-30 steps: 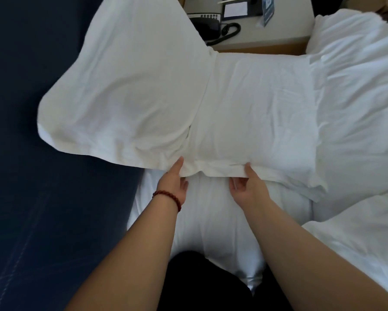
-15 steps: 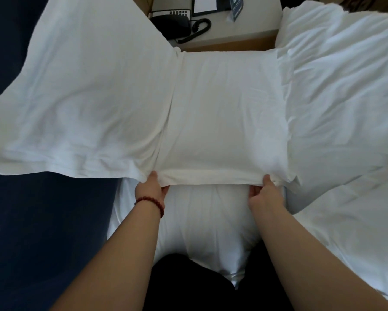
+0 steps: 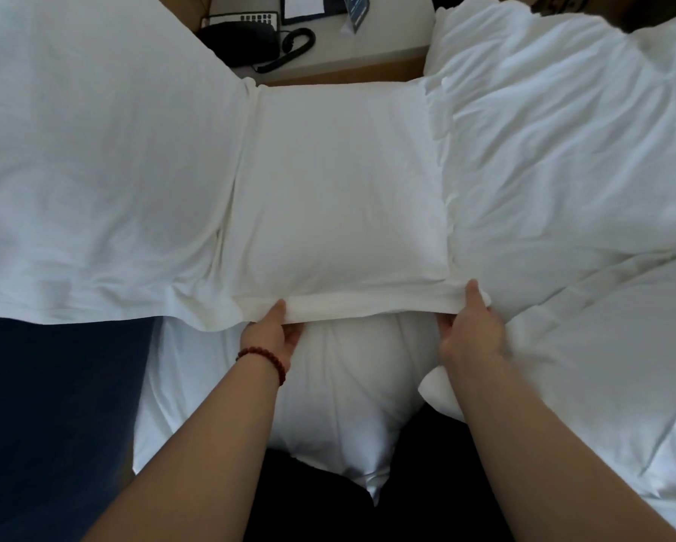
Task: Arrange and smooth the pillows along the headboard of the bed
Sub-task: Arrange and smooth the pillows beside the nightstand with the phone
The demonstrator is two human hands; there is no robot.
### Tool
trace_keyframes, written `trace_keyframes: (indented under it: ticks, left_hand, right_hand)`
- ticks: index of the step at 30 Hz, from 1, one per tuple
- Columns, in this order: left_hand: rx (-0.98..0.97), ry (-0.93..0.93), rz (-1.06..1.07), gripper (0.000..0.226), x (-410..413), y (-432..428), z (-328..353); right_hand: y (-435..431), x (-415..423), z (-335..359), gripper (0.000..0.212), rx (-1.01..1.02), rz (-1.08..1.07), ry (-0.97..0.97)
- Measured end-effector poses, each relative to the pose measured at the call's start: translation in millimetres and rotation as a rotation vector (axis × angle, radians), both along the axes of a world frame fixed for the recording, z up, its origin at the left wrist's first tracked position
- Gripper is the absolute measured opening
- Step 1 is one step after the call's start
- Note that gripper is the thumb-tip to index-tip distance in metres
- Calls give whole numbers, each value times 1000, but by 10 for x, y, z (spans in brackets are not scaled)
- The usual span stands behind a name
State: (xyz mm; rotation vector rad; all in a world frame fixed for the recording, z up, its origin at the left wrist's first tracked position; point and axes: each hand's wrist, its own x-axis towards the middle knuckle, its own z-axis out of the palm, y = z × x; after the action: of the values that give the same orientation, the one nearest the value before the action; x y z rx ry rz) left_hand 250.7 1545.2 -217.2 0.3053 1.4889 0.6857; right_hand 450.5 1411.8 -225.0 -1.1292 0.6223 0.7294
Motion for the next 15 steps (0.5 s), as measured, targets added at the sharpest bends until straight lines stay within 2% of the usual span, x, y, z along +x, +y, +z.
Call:
trace_keyframes:
  ticks: [2,4,7,9,10,12,15]
  left_hand:
    - [-108,-42,-140,26,23,-89,38]
    - [-202,-55,-284,32,86,-225,48]
    - [-229,-62,-484,34,367,-416,144]
    - [-112,-33,-614,26,651,-460,292]
    - [8,-11,-661,24,807,-453,373]
    - [428,88,-759,22,1083,-376,527]
    - [1368,545,-943,23,1400,-12,624]
  right_hand:
    - [23,47,23,20,-24,72,12]
    - [14,77,-8,28,-93,76,-10]
    - [-31,106,-15,11,-153,68,-117]
    - [-61,152,27,7,-50,33,-37]
    - [-80,190,51,10,43,13,44]
    - [-109,311,66,26,179,28,178]
    - [-106,540,5,55,171,205,202]
